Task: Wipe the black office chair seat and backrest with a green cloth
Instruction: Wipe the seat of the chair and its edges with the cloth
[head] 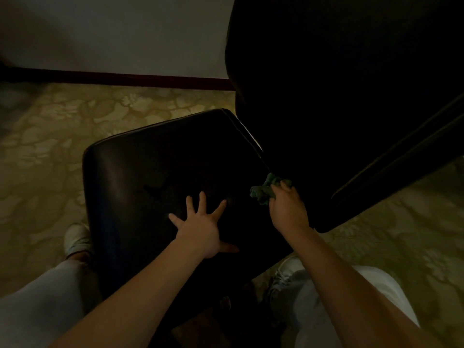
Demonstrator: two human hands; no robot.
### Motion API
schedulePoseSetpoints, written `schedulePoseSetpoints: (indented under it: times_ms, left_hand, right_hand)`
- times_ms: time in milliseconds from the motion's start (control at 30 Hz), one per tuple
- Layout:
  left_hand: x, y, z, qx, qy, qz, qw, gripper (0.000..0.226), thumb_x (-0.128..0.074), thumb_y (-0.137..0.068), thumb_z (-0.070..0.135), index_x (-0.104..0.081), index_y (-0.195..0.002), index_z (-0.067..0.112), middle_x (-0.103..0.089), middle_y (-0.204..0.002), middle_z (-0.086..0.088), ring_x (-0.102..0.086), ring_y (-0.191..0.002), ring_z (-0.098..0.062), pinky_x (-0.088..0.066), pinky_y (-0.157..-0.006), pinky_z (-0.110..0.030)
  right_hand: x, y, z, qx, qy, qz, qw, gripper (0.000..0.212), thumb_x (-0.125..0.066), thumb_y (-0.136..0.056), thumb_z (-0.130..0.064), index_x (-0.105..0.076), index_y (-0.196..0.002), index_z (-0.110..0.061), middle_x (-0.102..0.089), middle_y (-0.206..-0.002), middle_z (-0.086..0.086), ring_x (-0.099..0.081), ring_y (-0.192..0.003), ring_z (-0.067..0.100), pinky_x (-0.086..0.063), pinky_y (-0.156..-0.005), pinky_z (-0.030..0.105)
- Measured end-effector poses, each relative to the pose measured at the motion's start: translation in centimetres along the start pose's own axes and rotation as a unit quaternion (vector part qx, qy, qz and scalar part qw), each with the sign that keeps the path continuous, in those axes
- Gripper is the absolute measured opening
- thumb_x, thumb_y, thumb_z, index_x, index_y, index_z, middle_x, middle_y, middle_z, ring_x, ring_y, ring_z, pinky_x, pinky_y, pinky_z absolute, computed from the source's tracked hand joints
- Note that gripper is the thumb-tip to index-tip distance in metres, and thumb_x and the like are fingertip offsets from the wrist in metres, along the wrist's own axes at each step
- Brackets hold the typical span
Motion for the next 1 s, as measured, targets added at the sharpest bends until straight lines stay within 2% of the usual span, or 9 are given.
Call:
schedulePoseSetpoints:
  times_ms: [133, 267, 367, 433, 500, 600, 767, 900, 1000]
  left_hand:
    - [0.2, 0.0, 0.6, 0.019, 0.012, -0.009, 1.0, 0.117, -0.068, -0.073, 0.072, 0.013, -0.153, 0.046, 0.029, -0.161, -0.005, 0.026, -0.145, -0.044, 0.002, -0.107, -0.079]
    - [0.4, 0.1, 1.0, 0.019, 0.003, -0.001, 1.0, 0.117, -0.065, -0.073, 0.075, 0.013, -0.154, 0.043, 0.026, -0.162, -0.008, 0.021, -0.146, -0.046, -0.002, -0.109, -0.078]
    - [1.5, 0.0, 0.7, -0.001, -0.067, 0.031, 0.997, 0.114, -0.058, -0.072, 0.082, 0.007, -0.156, 0.041, 0.007, -0.164, -0.013, -0.001, -0.147, -0.048, -0.009, -0.113, -0.072]
    - [2.7, -0.3, 0.1, -0.025, -0.082, 0.071, 0.994, 0.109, -0.059, -0.073, 0.08, -0.003, -0.156, 0.039, -0.008, -0.161, -0.014, -0.011, -0.146, -0.045, -0.014, -0.113, -0.071]
    - [3.3, -0.8, -0.5, -0.034, -0.063, 0.088, 0.994, 0.109, -0.062, -0.073, 0.077, -0.002, -0.156, 0.038, -0.001, -0.163, -0.011, 0.0, -0.149, -0.041, -0.008, -0.113, -0.073]
    - [2.5, -1.7, -1.3, -0.045, -0.022, 0.053, 0.997, 0.115, -0.064, -0.073, 0.076, 0.011, -0.154, 0.044, 0.021, -0.164, -0.004, 0.019, -0.149, -0.037, 0.001, -0.111, -0.075]
    - [1.9, -2.6, -1.7, -0.058, -0.003, 0.033, 0.998, 0.112, -0.065, -0.075, 0.072, 0.011, -0.153, 0.047, 0.024, -0.163, -0.002, 0.023, -0.148, -0.037, 0.004, -0.108, -0.076]
    - [1.9, -2.9, -1.4, -0.041, 0.001, 0.019, 0.999, 0.113, -0.065, -0.074, 0.073, 0.012, -0.153, 0.047, 0.024, -0.163, -0.003, 0.023, -0.148, -0.038, 0.004, -0.107, -0.077]
    - [2.0, -2.7, -0.8, -0.029, 0.006, 0.017, 0.999, 0.113, -0.064, -0.075, 0.073, 0.012, -0.154, 0.045, 0.025, -0.163, -0.005, 0.024, -0.148, -0.038, 0.004, -0.108, -0.077]
  right_hand:
    - [0.5, -1.4, -0.5, 0.0, -0.042, 0.02, 0.999, 0.044, -0.039, -0.104, -0.018, -0.039, -0.148, -0.015, -0.024, -0.16, 0.006, -0.021, -0.145, 0.029, -0.026, -0.115, 0.04]
    - [1.1, -1.3, -0.3, 0.02, -0.068, 0.004, 0.997, 0.041, -0.04, -0.104, -0.015, -0.046, -0.144, -0.013, -0.031, -0.157, 0.005, -0.028, -0.142, 0.029, -0.032, -0.11, 0.04]
    - [1.1, -0.2, 0.3, 0.013, -0.051, -0.012, 0.999, 0.037, -0.041, -0.103, -0.012, -0.052, -0.137, -0.009, -0.041, -0.149, 0.009, -0.037, -0.134, 0.033, -0.036, -0.106, 0.04]
    - [0.9, 0.6, 0.5, 0.006, -0.042, -0.027, 0.999, 0.037, -0.042, -0.103, -0.012, -0.05, -0.139, -0.008, -0.041, -0.148, 0.01, -0.037, -0.134, 0.033, -0.036, -0.107, 0.041]
    - [0.9, 0.9, 0.7, 0.002, -0.045, -0.029, 0.999, 0.038, -0.042, -0.103, -0.013, -0.048, -0.141, -0.009, -0.039, -0.151, 0.01, -0.035, -0.136, 0.033, -0.034, -0.109, 0.043]
    - [1.0, 0.3, 0.5, 0.002, -0.04, -0.021, 0.999, 0.04, -0.04, -0.104, -0.014, -0.045, -0.143, -0.008, -0.034, -0.155, 0.01, -0.031, -0.14, 0.032, -0.031, -0.11, 0.042]
    - [0.7, -2.1, -0.3, 0.003, -0.052, 0.008, 0.999, 0.04, -0.041, -0.104, -0.015, -0.046, -0.143, -0.01, -0.031, -0.157, 0.007, -0.027, -0.142, 0.03, -0.031, -0.11, 0.042]
    - [0.5, -4.1, -0.8, 0.0, -0.057, 0.016, 0.998, 0.043, -0.04, -0.105, -0.019, -0.042, -0.147, -0.014, -0.027, -0.159, 0.004, -0.023, -0.145, 0.029, -0.029, -0.114, 0.043]
    - [0.6, -4.6, -0.8, 0.005, -0.054, 0.016, 0.998, 0.043, -0.041, -0.104, -0.021, -0.044, -0.147, -0.016, -0.029, -0.159, 0.002, -0.025, -0.144, 0.028, -0.03, -0.115, 0.042]
Point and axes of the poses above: each hand's wrist, its own y-axis away from the middle knuckle, its own x-axis out of the back of the hand, z = x × y, the point moved 5 cm from there along -y, towards the middle knuckle
